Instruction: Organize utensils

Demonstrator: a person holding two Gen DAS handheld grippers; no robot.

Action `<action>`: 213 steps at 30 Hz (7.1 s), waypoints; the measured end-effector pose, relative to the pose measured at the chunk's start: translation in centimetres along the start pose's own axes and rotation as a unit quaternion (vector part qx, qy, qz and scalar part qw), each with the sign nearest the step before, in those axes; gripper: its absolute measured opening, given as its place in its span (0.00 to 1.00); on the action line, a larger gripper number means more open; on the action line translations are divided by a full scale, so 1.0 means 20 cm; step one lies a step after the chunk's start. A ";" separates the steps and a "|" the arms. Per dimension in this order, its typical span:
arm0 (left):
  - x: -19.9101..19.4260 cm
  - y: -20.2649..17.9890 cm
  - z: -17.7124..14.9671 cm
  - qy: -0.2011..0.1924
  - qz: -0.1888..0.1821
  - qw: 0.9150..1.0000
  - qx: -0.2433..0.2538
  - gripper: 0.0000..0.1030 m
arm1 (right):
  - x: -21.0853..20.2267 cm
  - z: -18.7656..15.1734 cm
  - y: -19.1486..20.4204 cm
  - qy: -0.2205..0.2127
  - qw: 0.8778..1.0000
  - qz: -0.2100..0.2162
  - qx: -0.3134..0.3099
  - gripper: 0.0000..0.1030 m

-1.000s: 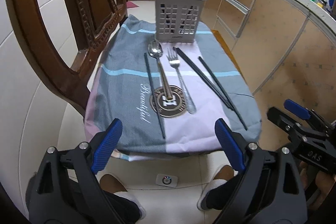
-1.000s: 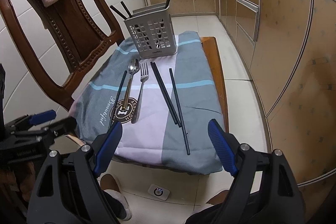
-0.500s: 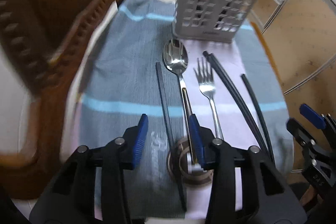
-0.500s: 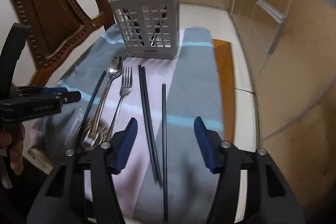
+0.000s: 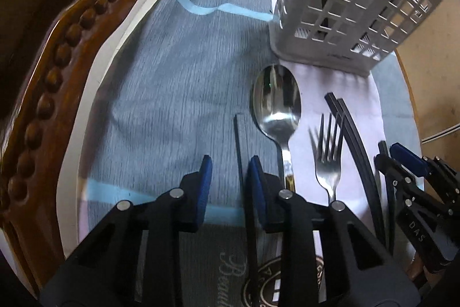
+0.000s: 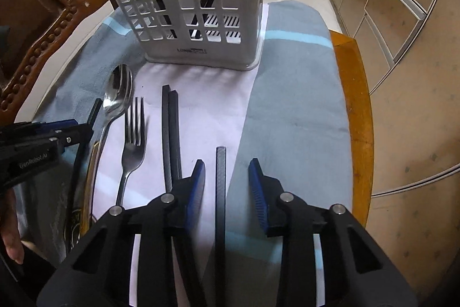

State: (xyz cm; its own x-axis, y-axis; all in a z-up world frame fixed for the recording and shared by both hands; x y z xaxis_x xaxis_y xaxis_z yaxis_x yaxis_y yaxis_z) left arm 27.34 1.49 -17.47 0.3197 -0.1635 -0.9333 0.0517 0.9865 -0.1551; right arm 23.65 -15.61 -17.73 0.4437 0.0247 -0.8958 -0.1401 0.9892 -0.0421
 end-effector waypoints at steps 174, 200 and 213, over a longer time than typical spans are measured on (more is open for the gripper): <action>-1.02 -0.27 -0.91 -0.206 -0.067 0.973 0.078 0.92 | -1.24 -0.80 0.15 -0.253 0.964 0.048 0.071 0.69; -0.91 -0.28 -0.76 -0.170 -0.091 0.976 0.097 0.67 | -1.06 -0.73 0.10 -0.208 0.974 0.077 0.047 0.69; -0.47 -0.27 -0.04 -0.118 -0.138 0.967 0.181 0.42 | -0.61 -0.16 0.09 -0.113 0.955 0.258 -0.095 0.55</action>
State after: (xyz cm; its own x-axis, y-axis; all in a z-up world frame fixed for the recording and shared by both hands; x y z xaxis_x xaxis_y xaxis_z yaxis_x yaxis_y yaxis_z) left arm 23.24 -2.31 -8.24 0.4517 -0.4579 -0.7657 0.4796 0.8483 -0.2243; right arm 15.15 -14.58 -8.19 0.4499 0.5529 -0.7014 -0.5398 0.7940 0.2797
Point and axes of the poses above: each gripper's, at about its wrist camera, not at the fingertips, and x roughly the way its jaws point, y to its left, z to its top, the point moved 9 cm from there along x, roughly the way its jaws point, and after that the axes turned 4 degrees about -z, right-handed, at the moved point
